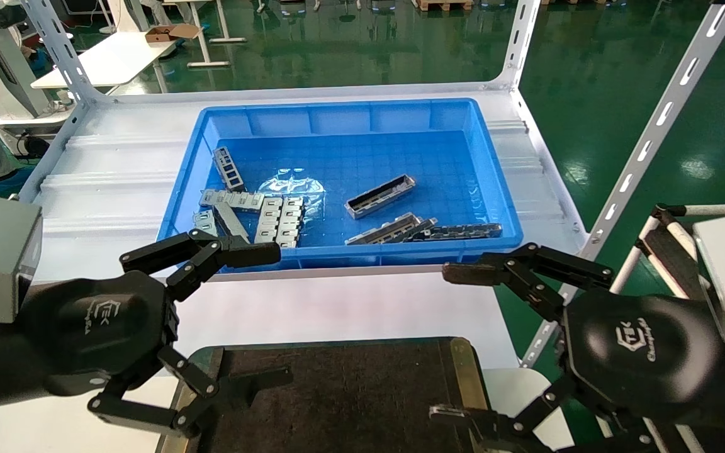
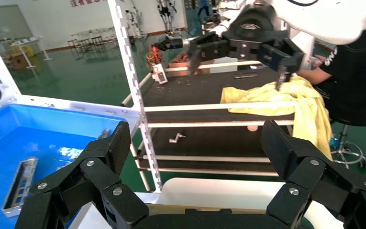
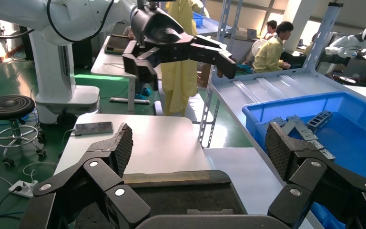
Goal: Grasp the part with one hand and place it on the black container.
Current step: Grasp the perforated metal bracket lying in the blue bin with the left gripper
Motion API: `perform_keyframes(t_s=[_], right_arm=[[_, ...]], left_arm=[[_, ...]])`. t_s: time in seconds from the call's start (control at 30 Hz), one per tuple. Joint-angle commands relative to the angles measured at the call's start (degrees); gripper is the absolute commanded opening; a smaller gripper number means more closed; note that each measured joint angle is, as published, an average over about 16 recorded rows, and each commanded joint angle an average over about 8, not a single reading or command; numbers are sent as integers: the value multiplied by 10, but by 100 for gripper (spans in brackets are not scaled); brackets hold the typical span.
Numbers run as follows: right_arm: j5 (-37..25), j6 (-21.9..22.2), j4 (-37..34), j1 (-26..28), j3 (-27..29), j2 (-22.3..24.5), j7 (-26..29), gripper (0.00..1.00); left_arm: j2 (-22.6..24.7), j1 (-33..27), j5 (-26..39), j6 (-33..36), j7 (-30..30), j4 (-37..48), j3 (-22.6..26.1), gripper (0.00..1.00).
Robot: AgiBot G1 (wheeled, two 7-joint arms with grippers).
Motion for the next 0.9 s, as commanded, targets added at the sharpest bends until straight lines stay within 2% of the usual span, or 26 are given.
perform_keyframes(t_s=[0.03, 0.43, 0.9], right_arm=[[0, 0, 0, 0, 0, 0, 0, 100], [0, 0, 0, 0, -1, 0, 0, 100], [1, 0, 0, 0, -1, 0, -1, 100]], left_arm=[[4, -4, 4, -4, -1, 3, 2, 100], [87, -81, 81, -46, 16, 94, 42, 100], [222, -193, 173, -96, 108, 314, 88, 100]])
